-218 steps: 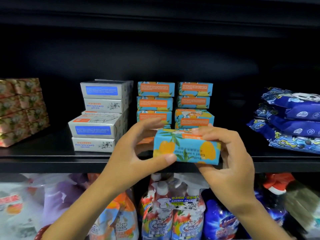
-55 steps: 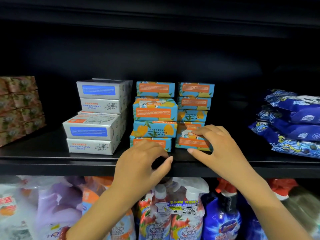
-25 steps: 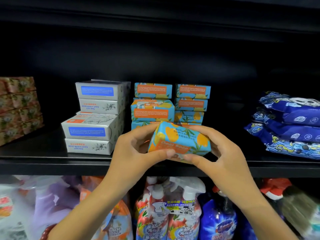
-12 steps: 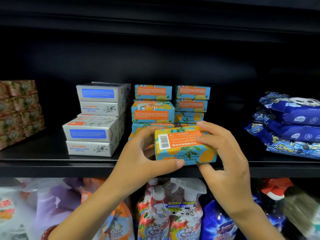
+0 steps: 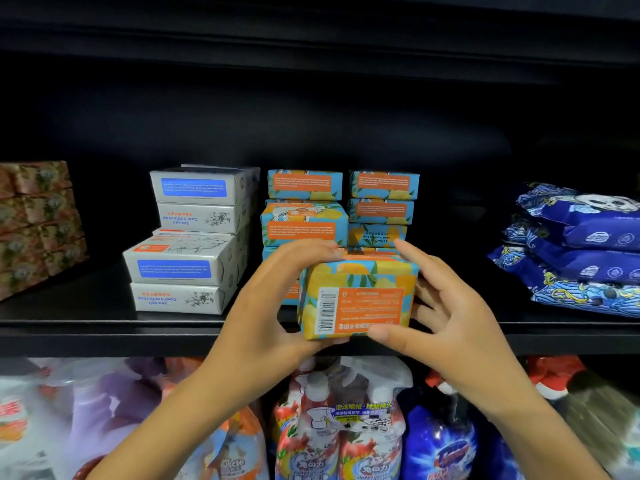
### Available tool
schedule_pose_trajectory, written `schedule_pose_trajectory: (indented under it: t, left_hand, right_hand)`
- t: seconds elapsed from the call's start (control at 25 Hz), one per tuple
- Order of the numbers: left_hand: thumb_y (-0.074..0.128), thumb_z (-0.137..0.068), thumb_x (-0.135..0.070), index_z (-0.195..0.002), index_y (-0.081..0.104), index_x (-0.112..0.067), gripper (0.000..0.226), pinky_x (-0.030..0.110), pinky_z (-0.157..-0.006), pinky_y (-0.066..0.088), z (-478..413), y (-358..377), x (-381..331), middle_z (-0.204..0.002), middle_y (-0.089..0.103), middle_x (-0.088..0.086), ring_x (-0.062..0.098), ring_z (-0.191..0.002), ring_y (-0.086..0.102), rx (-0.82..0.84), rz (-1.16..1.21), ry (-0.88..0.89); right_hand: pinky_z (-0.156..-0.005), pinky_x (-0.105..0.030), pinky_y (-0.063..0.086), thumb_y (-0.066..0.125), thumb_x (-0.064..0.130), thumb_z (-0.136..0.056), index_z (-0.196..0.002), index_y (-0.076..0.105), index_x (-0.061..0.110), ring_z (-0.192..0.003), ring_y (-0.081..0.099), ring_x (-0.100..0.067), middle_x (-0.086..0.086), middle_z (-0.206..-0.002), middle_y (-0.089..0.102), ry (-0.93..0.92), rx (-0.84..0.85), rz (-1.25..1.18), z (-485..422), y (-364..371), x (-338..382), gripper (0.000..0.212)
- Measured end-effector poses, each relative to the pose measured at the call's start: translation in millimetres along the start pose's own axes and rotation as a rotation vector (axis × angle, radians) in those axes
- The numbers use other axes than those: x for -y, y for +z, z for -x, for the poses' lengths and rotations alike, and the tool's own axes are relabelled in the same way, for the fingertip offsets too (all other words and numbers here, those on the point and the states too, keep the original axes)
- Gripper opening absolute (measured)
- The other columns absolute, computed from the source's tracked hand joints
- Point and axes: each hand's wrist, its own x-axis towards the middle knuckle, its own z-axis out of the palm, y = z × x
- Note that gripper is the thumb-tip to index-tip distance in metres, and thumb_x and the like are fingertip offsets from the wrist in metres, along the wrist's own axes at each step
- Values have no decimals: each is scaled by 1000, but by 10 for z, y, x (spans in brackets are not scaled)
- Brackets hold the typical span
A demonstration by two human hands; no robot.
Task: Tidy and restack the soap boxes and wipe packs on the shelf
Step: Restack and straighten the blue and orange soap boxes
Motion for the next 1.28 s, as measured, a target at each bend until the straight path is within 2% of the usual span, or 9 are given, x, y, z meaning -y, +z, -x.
schedule_pose_trajectory:
  t: [0.16,0.36,0.48,0.6,0.76,0.88,1.04,1.16,1.28]
  left_hand:
    - [75,-74,-32,-126,47,-31,59,38,-99,46,29,-14,14,-129,50,-15,16,-124,51,-9,-44,-3]
    - [85,-54,-48,-132,44,-39,89,37,-96,48,88,-49,-57,-128,57,-9,15,-121,55,62,263,-310]
    - [83,-56,-31,-118,57,-25,68,25,-87,51,88,-38,-120,-116,67,-7,11,-108,63,49,400,-361]
    - [82,-54,-22,-108,60,-21,59,19,-77,52,87,-29,-167,-106,70,-6,10,-98,67,-7,428,-367]
    - [84,-46,-26,-105,61,-19,63,22,-78,54,31,-81,-207,-102,72,-4,12,-96,68,-126,367,-354]
    - [86,-46,-26,-104,61,-20,63,20,-74,54,-151,-192,-223,-100,73,-7,9,-93,69,-219,290,-315]
    - [88,-54,-24,-106,60,-18,59,16,-69,53,-534,-336,-162,-95,72,-5,5,-88,69,-320,166,-308]
    - [84,-60,-35,-115,58,-17,64,24,-77,56,-758,-378,-52,-103,68,-4,6,-93,67,-325,46,-335]
    - [81,-64,-39,-128,54,-14,73,28,-82,56,-835,-349,83,-108,67,-4,7,-97,65,-298,-51,-392]
  right_hand:
    - [-78,-18,52,79,24,-59,-112,59,32,-106,59,-10,13,-109,58,-123,-55,26,18,0,-13,57]
    - [-84,-20,48,76,2,-67,-103,52,25,-109,54,-14,11,-109,51,-480,-268,292,58,86,-65,49]
    - [-88,-20,44,69,-5,-66,-100,48,17,-110,52,-12,5,-107,47,-610,-304,314,20,131,-105,46]
    - [-90,-17,42,67,3,-73,-97,46,12,-111,50,-11,3,-108,45,-683,-294,342,10,156,-135,34]
    - [-93,-15,40,71,1,-69,-107,50,14,-116,48,-8,0,-114,49,-599,-301,388,-8,155,-172,46]
    - [-98,-18,39,70,19,-76,-120,51,20,-120,47,-11,6,-122,48,-427,-280,403,-3,102,-224,48]
    - [-93,-7,33,75,37,-75,-111,61,21,-114,48,-4,14,-114,53,-187,-82,613,43,41,-374,41]
    - [-80,-12,37,73,40,-75,-103,66,21,-102,56,-7,13,-105,61,-187,-43,829,82,69,-457,34]
    - [-75,-14,40,74,40,-74,-99,68,20,-94,60,-8,11,-99,64,-191,-59,859,95,65,-458,33]
